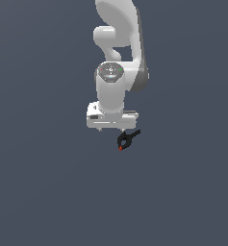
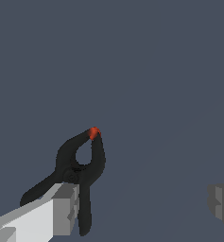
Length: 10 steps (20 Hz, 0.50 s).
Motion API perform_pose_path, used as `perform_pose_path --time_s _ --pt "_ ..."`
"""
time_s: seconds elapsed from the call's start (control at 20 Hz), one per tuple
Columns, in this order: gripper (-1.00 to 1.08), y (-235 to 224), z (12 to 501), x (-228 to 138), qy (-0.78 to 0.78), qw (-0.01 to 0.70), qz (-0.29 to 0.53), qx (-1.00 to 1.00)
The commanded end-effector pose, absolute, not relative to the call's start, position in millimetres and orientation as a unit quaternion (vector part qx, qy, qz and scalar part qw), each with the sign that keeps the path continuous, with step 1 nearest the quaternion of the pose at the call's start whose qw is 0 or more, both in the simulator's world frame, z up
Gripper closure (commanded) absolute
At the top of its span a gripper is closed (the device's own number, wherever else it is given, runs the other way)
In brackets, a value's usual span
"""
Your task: Pick up the object and move it to a goal position.
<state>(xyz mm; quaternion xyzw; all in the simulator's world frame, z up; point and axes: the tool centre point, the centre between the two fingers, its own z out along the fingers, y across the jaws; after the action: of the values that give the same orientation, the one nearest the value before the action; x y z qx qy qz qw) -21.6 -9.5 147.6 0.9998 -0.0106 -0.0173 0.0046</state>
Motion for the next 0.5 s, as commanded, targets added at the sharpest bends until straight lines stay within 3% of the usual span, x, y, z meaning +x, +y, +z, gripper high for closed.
perform_pose_path --time_s 0.0,0.45 --pt "-0.92 -10 148 -22 -0.011 0.005 -0.017 1.0" --pt "-0.92 -42 142 -26 -0.016 0.02 -0.026 0.999"
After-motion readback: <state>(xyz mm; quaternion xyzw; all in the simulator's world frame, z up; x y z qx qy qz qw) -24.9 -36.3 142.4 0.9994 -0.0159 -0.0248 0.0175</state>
